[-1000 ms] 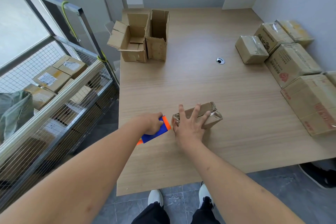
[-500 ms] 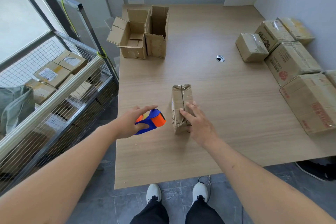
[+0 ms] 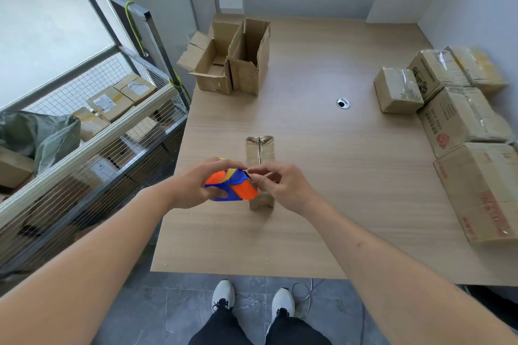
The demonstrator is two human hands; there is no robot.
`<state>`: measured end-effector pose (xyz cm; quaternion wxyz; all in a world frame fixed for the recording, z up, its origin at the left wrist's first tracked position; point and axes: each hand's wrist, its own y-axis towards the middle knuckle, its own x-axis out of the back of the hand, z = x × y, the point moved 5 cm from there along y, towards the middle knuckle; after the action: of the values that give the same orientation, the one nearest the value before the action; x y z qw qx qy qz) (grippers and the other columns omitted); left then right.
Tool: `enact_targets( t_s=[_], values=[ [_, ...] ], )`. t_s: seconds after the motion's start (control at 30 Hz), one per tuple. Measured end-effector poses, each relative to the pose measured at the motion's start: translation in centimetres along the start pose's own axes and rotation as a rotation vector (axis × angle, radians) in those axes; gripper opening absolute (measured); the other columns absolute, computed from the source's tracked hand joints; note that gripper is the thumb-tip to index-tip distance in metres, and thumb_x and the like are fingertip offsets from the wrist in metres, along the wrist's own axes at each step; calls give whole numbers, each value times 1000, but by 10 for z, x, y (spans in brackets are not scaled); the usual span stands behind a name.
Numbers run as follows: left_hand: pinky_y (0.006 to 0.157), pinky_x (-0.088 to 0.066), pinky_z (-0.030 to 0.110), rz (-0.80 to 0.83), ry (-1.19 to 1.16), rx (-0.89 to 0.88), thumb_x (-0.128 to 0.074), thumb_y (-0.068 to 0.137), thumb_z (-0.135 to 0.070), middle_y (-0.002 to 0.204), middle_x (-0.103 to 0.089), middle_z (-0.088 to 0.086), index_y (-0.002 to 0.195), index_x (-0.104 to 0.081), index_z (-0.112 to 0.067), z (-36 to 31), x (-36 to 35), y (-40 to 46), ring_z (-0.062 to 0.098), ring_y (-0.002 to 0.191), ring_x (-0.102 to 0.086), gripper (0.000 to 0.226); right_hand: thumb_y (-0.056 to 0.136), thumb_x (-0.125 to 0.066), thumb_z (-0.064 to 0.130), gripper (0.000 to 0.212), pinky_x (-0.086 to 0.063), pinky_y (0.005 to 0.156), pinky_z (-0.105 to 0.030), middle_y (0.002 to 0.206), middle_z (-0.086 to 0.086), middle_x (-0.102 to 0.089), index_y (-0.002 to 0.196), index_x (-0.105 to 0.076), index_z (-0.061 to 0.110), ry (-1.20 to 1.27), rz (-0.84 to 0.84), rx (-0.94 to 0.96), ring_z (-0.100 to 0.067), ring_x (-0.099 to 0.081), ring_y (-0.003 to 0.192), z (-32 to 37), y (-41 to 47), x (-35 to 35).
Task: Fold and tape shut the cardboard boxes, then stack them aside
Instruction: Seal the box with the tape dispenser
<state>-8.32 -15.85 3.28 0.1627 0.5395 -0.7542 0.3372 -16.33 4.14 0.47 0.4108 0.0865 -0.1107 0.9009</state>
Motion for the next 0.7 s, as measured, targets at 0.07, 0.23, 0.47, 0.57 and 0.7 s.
enact_targets(
  t_s=[0.07,0.23,0.47,0.57,0.7],
  values=[
    [108,-43,50,-7,9,18,-71,91,-6,134,-50,-19,141,-45,-55,-14,-2,-3,11,127,-47,75,94,-74,18,12,-60,86,-53,92,-6,-78,104,-80,14,82,37,-15,-32,-74,91,4,-3,8],
    [106,-45,50,-36,27,27,-74,89,-7,129,-50,-22,138,-48,-55,-37,-7,-13,12,124,-49,74,85,-80,25,17,-56,91,-61,90,-19,-77,98,-79,14,154,181,-61,-41,-74,91,10,-11,17],
    [105,-46,51,-45,34,40,-76,88,-7,132,-51,-21,138,-49,-55,-46,-5,-16,14,127,-48,74,95,-71,9,14,-63,84,-43,95,-26,-74,107,-76,3,193,211,-122,-28,-74,83,19,-9,26],
    [105,-47,50,-32,17,30,-74,89,-5,132,-50,-20,139,-48,-55,-46,2,-13,13,127,-49,75,104,-59,12,21,-62,78,-33,97,-18,-74,112,-71,-3,195,194,-156,-20,-74,83,24,-6,24],
    [106,-45,50,20,68,26,-74,90,-10,133,-50,-20,138,-46,-60,-44,10,-11,13,126,-49,75,110,-47,25,36,-62,75,-35,96,-15,-72,117,-68,-3,286,179,-234,-25,-73,84,25,-5,19]
  ],
)
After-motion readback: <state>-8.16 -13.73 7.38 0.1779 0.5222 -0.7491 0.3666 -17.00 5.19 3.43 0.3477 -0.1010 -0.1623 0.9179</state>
